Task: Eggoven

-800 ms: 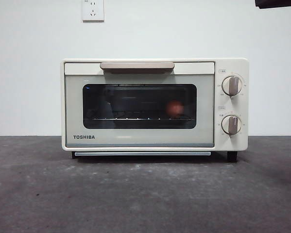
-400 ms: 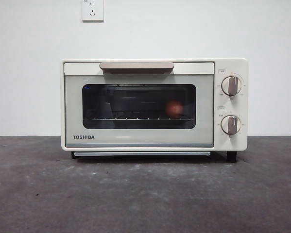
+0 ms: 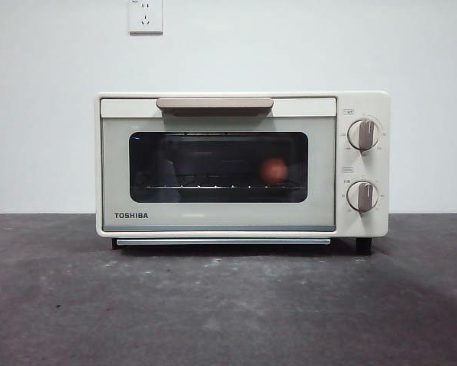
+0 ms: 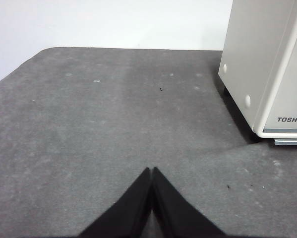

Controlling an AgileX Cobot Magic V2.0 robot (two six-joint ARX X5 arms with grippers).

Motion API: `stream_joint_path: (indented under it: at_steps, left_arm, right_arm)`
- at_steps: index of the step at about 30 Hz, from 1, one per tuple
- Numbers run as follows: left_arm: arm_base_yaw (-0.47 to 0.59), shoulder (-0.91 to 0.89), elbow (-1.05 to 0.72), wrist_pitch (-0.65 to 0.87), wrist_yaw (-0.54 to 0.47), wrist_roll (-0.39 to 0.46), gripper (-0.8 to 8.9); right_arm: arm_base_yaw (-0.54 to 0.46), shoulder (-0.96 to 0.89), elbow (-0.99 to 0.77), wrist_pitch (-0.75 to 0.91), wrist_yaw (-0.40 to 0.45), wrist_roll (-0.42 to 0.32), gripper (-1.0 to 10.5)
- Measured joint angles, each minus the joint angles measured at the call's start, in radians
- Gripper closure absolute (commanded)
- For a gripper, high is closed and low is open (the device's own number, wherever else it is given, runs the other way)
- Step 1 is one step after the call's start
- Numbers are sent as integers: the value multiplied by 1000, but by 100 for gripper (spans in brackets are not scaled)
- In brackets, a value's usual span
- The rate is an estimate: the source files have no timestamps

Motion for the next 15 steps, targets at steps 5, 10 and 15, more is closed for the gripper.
stream_joint_path:
  at_steps: [5,10,15]
  left_arm:
    - [0,0,0,0,0,0,806]
    - [0,0,0,0,0,0,806]
    - [0,0,0,0,0,0,806]
  right_arm:
    - [-7,-1,-121,63,-3,18,943]
    - [-7,0,-140,-11,-3,42,943]
    - [-7,0,-140,-64,0,52,943]
